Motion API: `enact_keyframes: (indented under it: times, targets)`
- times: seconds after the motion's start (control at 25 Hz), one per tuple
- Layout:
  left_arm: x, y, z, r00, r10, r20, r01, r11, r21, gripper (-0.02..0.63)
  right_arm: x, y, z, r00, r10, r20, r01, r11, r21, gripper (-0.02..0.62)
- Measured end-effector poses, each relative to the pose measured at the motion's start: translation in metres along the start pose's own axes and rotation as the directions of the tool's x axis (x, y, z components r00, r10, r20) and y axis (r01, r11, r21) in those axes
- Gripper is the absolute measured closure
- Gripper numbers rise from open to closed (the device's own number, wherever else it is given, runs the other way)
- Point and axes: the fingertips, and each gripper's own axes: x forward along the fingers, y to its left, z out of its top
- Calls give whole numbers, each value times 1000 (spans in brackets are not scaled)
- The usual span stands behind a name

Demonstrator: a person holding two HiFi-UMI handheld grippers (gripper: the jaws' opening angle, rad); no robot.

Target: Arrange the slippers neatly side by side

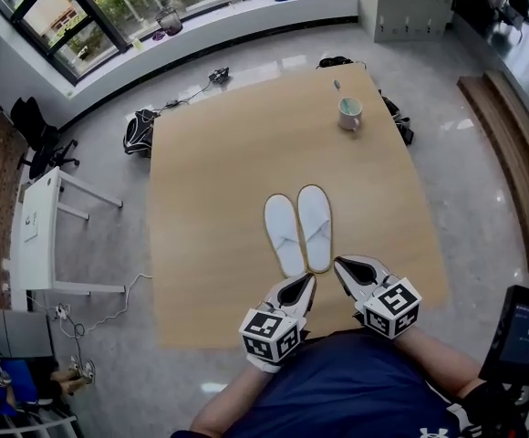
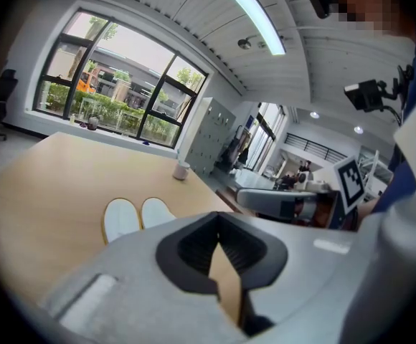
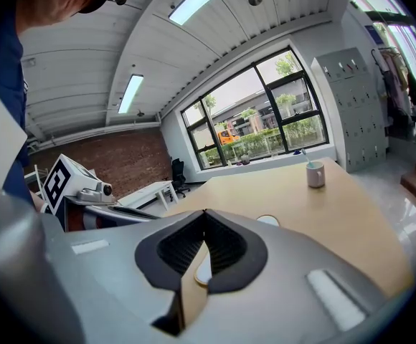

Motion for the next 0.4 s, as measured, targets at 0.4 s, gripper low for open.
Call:
enact_keyframes:
  times: [0.4]
  targets:
    - [1, 9, -3, 1000, 16, -19, -16, 1000, -19, 601, 3, 1, 4, 1000, -2, -7, 2, 1000, -15, 584]
